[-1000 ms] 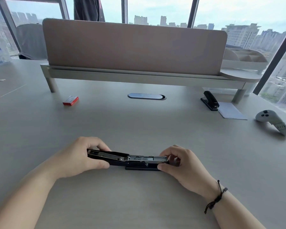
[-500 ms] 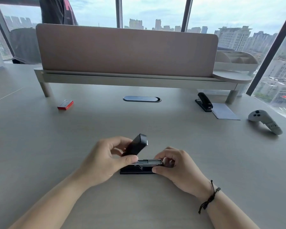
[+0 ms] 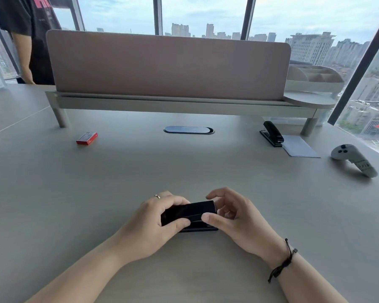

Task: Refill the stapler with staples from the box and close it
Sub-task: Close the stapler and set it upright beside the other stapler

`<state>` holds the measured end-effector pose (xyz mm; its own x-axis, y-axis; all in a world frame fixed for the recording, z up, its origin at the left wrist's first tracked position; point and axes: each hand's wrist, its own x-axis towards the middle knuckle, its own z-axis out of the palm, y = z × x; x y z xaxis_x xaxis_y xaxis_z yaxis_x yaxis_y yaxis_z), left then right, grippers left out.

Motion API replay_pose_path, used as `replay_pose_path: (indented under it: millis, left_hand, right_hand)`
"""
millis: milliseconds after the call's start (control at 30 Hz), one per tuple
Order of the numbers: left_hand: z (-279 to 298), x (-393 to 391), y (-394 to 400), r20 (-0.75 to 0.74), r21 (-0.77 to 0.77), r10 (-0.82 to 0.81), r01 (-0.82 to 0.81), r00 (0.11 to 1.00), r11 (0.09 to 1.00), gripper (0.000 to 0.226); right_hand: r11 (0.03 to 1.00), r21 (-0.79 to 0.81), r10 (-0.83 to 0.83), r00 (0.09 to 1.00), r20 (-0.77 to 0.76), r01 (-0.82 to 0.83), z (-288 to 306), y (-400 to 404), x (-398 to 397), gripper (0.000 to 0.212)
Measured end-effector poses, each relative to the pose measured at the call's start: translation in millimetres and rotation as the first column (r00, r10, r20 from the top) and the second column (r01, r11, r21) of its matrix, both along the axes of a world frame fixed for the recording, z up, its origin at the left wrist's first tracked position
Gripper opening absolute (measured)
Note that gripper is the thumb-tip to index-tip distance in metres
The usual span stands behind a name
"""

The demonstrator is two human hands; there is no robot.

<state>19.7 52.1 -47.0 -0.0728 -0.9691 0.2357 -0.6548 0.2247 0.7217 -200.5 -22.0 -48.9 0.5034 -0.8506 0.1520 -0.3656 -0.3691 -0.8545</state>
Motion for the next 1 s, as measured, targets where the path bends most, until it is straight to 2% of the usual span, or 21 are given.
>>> replay_pose_path:
  millis: [100, 367, 600, 667, 767, 867, 933, 1000]
  left_hand:
    - [0, 1, -1, 0.001, 0.009, -0.016, 0.016, 1.000, 1.000, 0.021]
    - [-1, -1, 1, 0.028, -0.018, -0.009, 0.010, 1.000, 1.000, 0.022]
    - [0, 4, 5, 0.026, -0.031, 0.019, -0.019, 0.999, 0.999, 0.025]
    - [1, 8, 6, 0.026, -0.028, 0.030, -0.029, 0.999, 0.999, 0.023]
    - [3, 12, 9, -0.021, 0.004, -0.004, 0.004, 1.000, 1.000, 0.024]
    - [4, 11, 12, -0.124, 0.055, -0.037, 0.045, 0.992, 0.997, 0.028]
    - [3, 10, 11, -0.167, 0.083, -0.016, 0.031, 0.986, 0.996, 0.019]
    - [3, 9, 10, -0.172, 0.099, 0.004, 0.013, 0.985, 0.995, 0.013]
  right_hand:
    - [1.000, -0.001, 0.026, 1.000, 0.000, -0.026, 0, -1, -1, 0.021]
    - [1.000, 0.004, 0.016, 1.000, -0.023, -0.016, 1, 0, -2, 0.016]
    - [1.000, -0.006, 0.005, 1.000, -0.013, -0.005, 0, 2, 1, 0.017]
    - [0.999, 0.012, -0.032, 0.999, 0.003, 0.032, -1, 3, 2, 0.024]
    - [0.993, 0.000, -0.121, 0.993, 0.011, 0.121, -4, 0, 1, 0.037]
    - [0.987, -0.023, -0.161, 0.987, 0.011, 0.162, -6, 1, 2, 0.027]
    - [0.984, -0.066, -0.168, 0.985, -0.037, 0.166, -6, 3, 3, 0.018]
    - [0.990, -0.080, -0.121, 0.989, -0.085, 0.114, -4, 6, 3, 0.027]
